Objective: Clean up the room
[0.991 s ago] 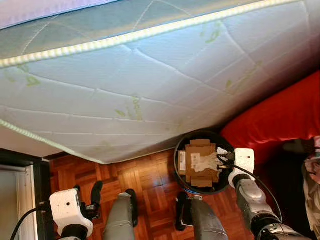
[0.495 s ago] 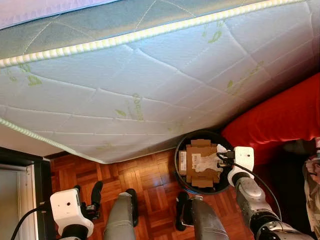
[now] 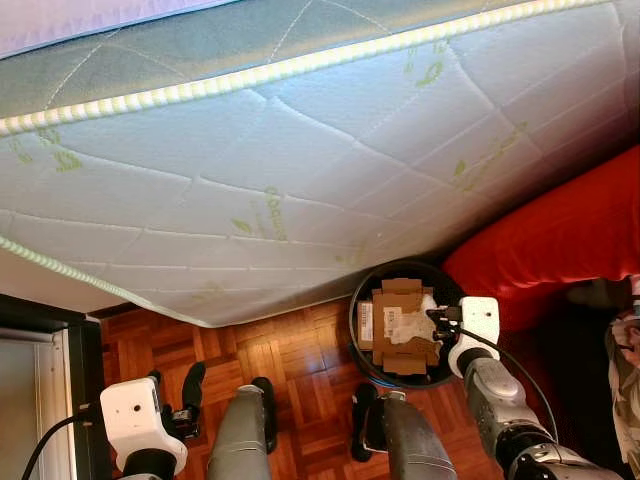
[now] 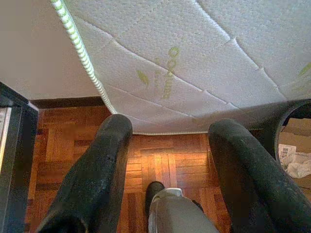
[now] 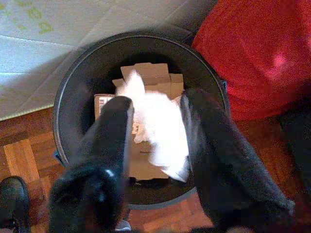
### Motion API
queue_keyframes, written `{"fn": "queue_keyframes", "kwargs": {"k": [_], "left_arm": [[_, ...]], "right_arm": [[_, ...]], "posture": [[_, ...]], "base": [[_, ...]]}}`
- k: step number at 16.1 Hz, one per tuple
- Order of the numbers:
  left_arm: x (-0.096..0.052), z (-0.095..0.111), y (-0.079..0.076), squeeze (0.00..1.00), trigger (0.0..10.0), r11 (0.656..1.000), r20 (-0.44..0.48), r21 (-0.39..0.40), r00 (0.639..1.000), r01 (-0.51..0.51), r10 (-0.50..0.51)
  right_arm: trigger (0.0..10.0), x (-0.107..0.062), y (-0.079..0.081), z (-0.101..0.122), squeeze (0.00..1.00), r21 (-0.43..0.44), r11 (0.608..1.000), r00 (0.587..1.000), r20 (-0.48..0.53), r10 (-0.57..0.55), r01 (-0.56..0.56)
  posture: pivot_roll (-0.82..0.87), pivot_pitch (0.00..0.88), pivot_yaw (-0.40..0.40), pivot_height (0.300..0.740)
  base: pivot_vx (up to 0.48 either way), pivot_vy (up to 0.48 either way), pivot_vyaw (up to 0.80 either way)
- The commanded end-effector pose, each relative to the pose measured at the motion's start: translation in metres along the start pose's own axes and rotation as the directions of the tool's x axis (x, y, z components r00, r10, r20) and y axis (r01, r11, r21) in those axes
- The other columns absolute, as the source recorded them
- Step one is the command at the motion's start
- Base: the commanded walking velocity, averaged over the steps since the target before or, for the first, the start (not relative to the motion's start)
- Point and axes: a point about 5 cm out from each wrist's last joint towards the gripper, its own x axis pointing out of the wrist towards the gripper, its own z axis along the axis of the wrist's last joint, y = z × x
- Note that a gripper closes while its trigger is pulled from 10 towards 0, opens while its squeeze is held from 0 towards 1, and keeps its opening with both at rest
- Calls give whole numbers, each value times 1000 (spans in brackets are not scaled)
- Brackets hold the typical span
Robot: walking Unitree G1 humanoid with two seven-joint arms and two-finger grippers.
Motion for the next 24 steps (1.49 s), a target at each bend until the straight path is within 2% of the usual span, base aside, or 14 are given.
{"fn": "queue_keyframes", "kwargs": {"k": [1, 4, 6, 7, 9, 11, 12, 13, 15, 17, 19, 24], "left_arm": [[-8, -8, 5, 0, 10000, 1000, -46, 6, 999, -26, 26], [-8, -8, 5, 0, 10000, 1000, -47, 6, 999, -26, 26], [-8, -9, 4, 0, 10000, 1000, -50, 6, 998, -24, 24], [-8, -12, 5, 0, 10000, 1000, -59, 6, 998, -24, 24], [-7, -21, 8, 0, 10000, 1000, -85, 9, 996, -30, 30], [-6, -37, 12, 0, 10000, 999, -129, 16, 991, -37, 39], [-4, -42, 15, 0, 10000, 999, -143, 18, 989, -42, 44], [1, -51, 18, 0, 10000, 999, -164, 22, 985, -47, 50], [7, -65, 25, 0, 10000, 998, -207, 30, 976, -58, 63], [11, -84, 31, 0, 10000, 997, -277, 36, 958, -62, 70], [17, -109, 37, 0, 10000, 995, -357, 47, 929, -83, 94], [26, -137, 42, 0, 10000, 993, -481, 65, 869, -95, 115]], "right_arm": [[10000, -9, 1, -26, 953, 11, 1000, 995, -95, 12, -11], [10000, -11, 3, -32, 957, -5, 1000, 992, -126, 23, -24], [10000, -12, 5, -36, 859, 6, 999, 990, -135, 33, -32], [10000, -14, 4, -38, 0, 7, 999, 990, -139, 34, -33], [10000, -17, 1, -44, 0, 20, 1000, 988, -154, 19, -16], [10000, -25, -8, -56, 0, 85, 996, 987, -160, 1, 13], [10000, -29, -11, -61, 0, 75, 997, 985, -174, -10, 23], [10000, -33, -15, -68, 0, 79, 996, 980, -199, -21, 37], [10000, -42, -21, -81, 0, 87, 994, 970, -238, -47, 70], [10000, -49, -22, -92, 0, 91, 992, 962, -265, -60, 87], [10000, -53, -20, -99, 0, 98, 991, 956, -289, -59, 91], [10000, -57, -19, -108, 0, 109, 986, 934, -347, -81, 126]], "posture": [[227, 531, -37, 672], [227, 533, -36, 672], [226, 531, -36, 672], [221, 522, -37, 672], [210, 503, -42, 672], [206, 468, -44, 672], [202, 444, -47, 672], [199, 397, -49, 687], [196, 357, -50, 712], [184, 269, -54, 740], [168, 181, -61, 740], [153, 26, -70, 740]], "base": [[0, 0, 0], [0, 0, 0], [0, 0, 0], [0, 0, 0], [0, 0, 0], [0, 0, 0], [0, 0, 0], [0, 0, 0], [0, 0, 0], [0, 0, 0], [0, 0, 0], [0, 0, 0]]}}
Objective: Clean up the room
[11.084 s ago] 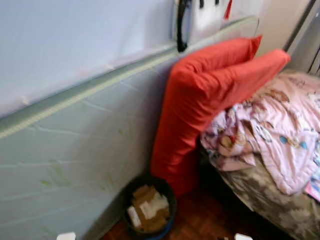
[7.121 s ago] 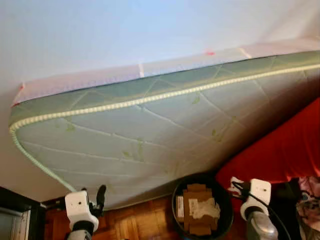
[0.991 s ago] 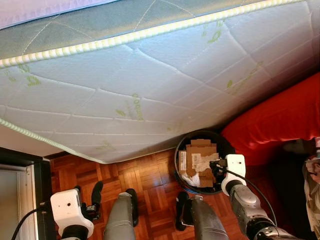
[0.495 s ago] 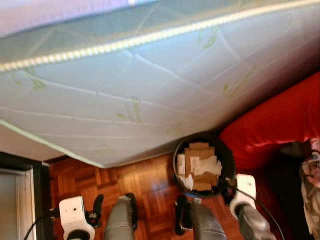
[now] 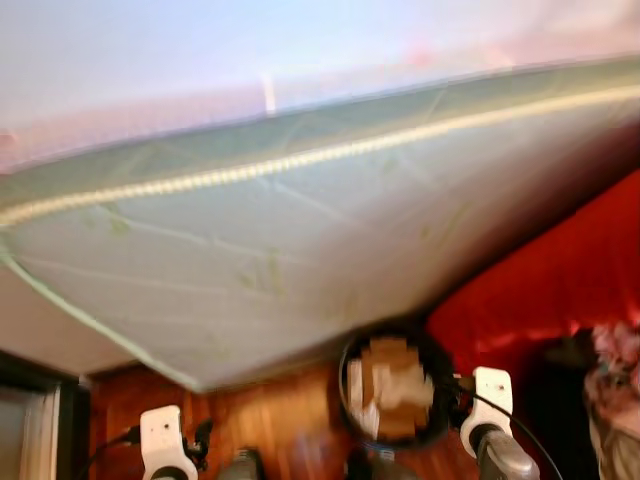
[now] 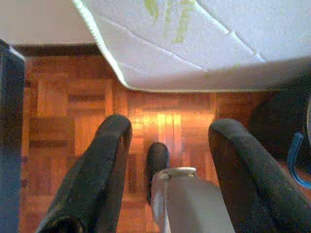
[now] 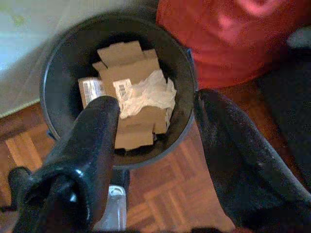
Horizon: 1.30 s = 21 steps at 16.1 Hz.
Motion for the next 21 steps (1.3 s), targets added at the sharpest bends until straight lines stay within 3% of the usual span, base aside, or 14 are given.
{"fn": "queue_keyframes", "kwargs": {"k": [1, 4, 8, 12, 15, 21], "left_arm": [[-6, -23, 11, 0, 10000, 999, -102, 23, 994, -39, 41], [-2, -30, 10, 0, 10000, 999, -178, 13, 983, -45, 47], [3, -29, 1, 0, 10000, 1000, -192, 17, 981, -15, 18], [1, -37, -3, 0, 10000, 1000, -235, 28, 972, 8, -1], [-2, -43, -4, 0, 10000, 999, -265, 38, 964, 21, -10], [-7, -49, 12, 0, 10000, 998, -301, 64, 953, -22, 40]], "right_arm": [[10000, -5, -3, -20, 0, 26, 1000, 997, -80, -16, 18], [10000, -8, -4, -30, 0, 28, 999, 992, -122, -25, 28], [10000, -14, -16, -41, 0, 57, 995, 986, -155, -69, 79], [10000, -24, -33, -56, 0, 61, 989, 971, -205, -118, 133], [10000, -29, -42, -61, 0, 96, 979, 964, -220, -153, 177], [10000, -28, -27, -67, 0, 71, 989, 964, -242, -112, 133]], "posture": [[153, 0, -75, 740], [134, 0, -67, 740], [108, 0, -43, 740], [68, 0, -32, 740], [45, 0, -14, 740], [68, 0, 2, 740]], "base": [[0, 0, 0], [0, 0, 0], [0, 0, 0], [0, 0, 0], [0, 0, -637], [0, 0, -623]]}}
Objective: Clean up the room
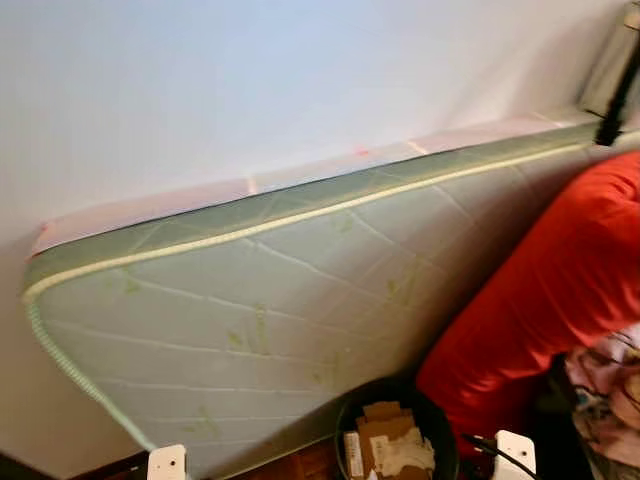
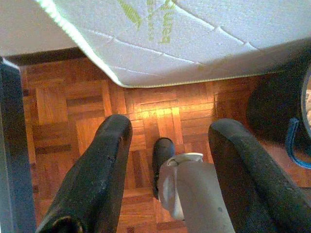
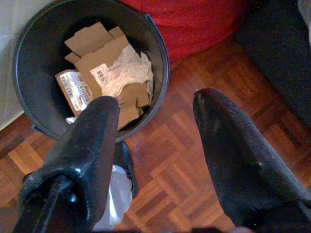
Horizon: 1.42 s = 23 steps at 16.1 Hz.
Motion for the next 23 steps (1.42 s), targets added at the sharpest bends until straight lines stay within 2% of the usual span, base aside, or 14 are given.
{"fn": "queue_keyframes", "kwargs": {"k": [1, 3, 5, 8, 11, 18, 23], "left_arm": [[-2, -8, 5, 0, 10000, 1000, -43, 16, 999, -12, 12], [-3, -8, 11, 0, 10000, 999, -46, 24, 999, -24, 25], [-2, -5, 15, 0, 10000, 999, -43, 37, 999, -24, 25], [-1, -1, 18, 0, 10000, 999, -35, 45, 999, -27, 29], [-1, 1, 16, 0, 10000, 999, -29, 38, 999, -26, 27], [-2, -4, 13, 0, 10000, 999, -39, 40, 999, -31, 32], [0, -2, 5, 0, 10000, 999, -31, 28, 999, -24, 25]], "right_arm": [[10000, 0, 5, -3, 0, 5, 1000, 1000, 1, 9, -9], [10000, 2, 17, 3, 0, 20, 999, 999, 25, 35, -35], [10000, 2, 23, 2, 0, 24, 999, 999, 24, 48, -48], [10000, 1, 18, 1, 0, 16, 999, 999, 17, 50, -50], [10000, 1, 8, 1, 0, 11, 1000, 1000, 5, 14, -14], [10000, 2, 2, 6, 0, -8, 1000, 1000, 3, 28, -28], [10000, 0, -1, 2, 0, -15, 1000, 1000, -10, 21, -21]], "posture": [[72, 0, 14, 740], [83, 0, 35, 740], [89, 0, 47, 740], [70, 0, 44, 740], [64, 0, 28, 740], [65, 0, 6, 740], [62, 0, 5, 740]], "base": [[0, 0, 0], [0, 0, 0], [0, 0, 0], [0, 0, 0], [0, 0, 0], [0, -34, -691], [0, 0, -699]]}}
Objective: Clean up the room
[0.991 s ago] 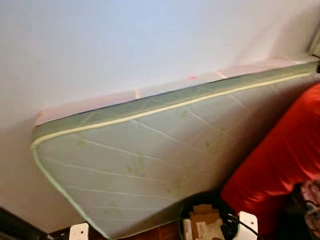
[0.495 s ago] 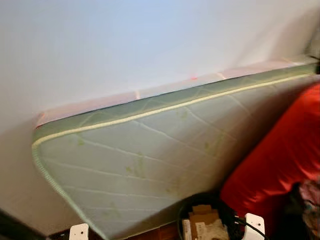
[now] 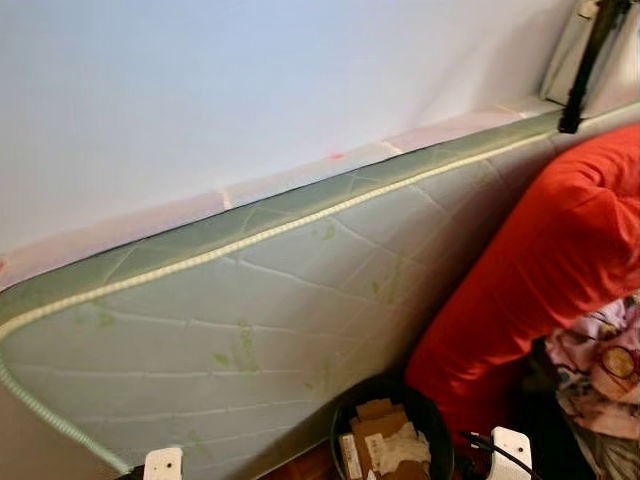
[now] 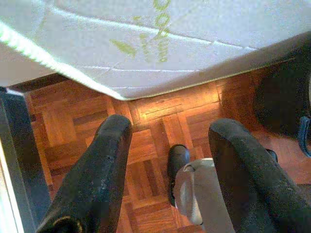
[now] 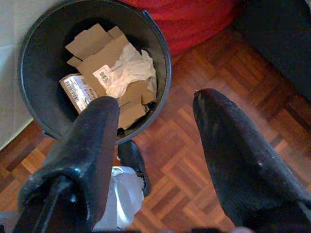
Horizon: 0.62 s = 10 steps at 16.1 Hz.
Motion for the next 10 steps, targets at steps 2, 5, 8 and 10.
{"fn": "queue_keyframes", "kwargs": {"k": [2, 5, 8, 10], "left_arm": [[1, 1, -4, 0, 10000, 1000, -12, 11, 1000, -9, 9], [-1, -3, 3, 0, 10000, 999, -17, 43, 1000, -20, 21], [-2, -5, 9, 0, 10000, 999, -22, 34, 999, -25, 26], [-2, -5, 11, 0, 10000, 999, -22, 31, 999, -29, 29]], "right_arm": [[10000, 0, -2, -2, 0, -15, 1000, 1000, -16, -5, 5], [10000, 0, -2, -2, 0, -15, 1000, 1000, -16, -3, 2], [10000, 0, -1, -2, 0, -17, 1000, 1000, -17, -1, 1], [10000, 0, -1, -3, 0, -17, 1000, 1000, -18, 0, -1]], "posture": [[62, 0, 6, 740], [68, 0, 3, 740], [72, 0, 2, 740], [71, 0, 4, 740]], "base": [[0, 0, -697], [0, -120, -698], [0, 0, -698], [0, 0, -697]]}}
